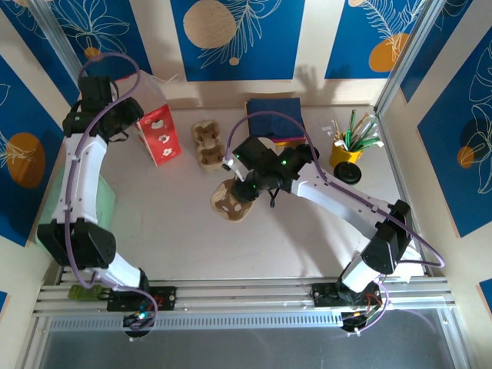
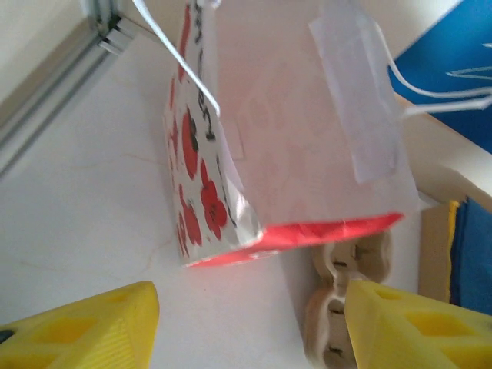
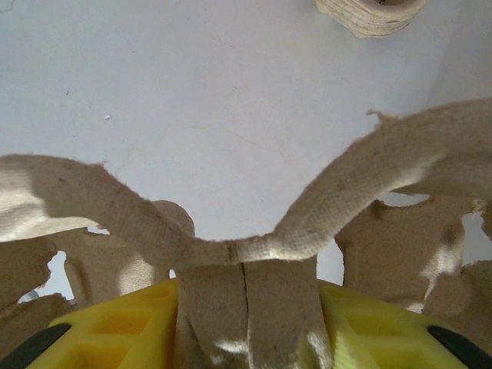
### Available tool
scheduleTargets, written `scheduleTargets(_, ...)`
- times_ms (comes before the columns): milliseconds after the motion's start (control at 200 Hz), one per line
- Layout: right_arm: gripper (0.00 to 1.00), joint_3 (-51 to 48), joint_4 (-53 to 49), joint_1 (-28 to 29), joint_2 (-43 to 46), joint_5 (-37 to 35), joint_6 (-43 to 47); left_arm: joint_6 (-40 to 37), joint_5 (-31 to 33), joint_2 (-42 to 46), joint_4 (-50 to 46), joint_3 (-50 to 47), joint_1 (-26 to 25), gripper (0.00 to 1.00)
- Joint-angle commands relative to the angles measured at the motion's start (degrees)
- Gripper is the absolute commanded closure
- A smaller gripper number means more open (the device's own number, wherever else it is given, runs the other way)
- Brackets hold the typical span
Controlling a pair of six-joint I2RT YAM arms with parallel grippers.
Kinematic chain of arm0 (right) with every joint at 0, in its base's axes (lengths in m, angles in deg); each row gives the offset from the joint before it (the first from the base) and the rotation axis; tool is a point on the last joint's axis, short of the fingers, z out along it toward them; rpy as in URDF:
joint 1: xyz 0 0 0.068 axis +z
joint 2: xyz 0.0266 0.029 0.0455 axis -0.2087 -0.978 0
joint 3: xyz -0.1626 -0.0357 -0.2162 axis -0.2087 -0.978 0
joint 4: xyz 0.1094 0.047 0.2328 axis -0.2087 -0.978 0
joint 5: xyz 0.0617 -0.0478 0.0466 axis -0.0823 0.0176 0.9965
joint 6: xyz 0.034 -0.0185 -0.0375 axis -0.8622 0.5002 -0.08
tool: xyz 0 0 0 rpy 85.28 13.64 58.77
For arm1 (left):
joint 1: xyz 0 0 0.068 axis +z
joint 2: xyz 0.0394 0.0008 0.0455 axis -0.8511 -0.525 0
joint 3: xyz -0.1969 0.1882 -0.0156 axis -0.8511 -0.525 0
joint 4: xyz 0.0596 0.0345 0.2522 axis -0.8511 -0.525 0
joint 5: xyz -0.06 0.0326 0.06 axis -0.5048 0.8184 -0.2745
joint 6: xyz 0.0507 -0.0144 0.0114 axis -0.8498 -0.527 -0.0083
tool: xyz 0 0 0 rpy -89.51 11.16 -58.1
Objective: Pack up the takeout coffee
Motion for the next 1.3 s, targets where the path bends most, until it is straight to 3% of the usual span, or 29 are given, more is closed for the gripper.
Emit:
scheduleTargets(0, 0.59, -0.67, -0.39, -0.27, 1.53, 1.68, -0.41, -0.28, 4.66, -3.92, -6.43, 7.35, 1.14, 0.36)
scheduleTargets(380, 0.60, -1.13, -0.65, -0.42, 1.60, 2.24, -0.18, -1.61, 7.42, -12.88, -8.17, 16.54, 2.06, 0.40)
scheduleTargets(695, 0.59, -1.01, -0.92, -0.49, 1.35, 2.12, -0.17, -1.84, 8.37, -20.34, -8.84, 24.44, 2.33, 0.50)
scheduleTargets(1035, 0.59, -0.46, -1.61, -0.67, 1.25, 1.76, -0.09, -1.65, 9.52, -25.07, -7.36, 26.39, 2.55, 0.57)
scheduleTargets(1296, 0.59, -0.43, -1.89, -0.67, 0.92, 2.04, -0.21, -1.67, 7.14, -26.60, -5.16, 26.16, 2.86, 0.71)
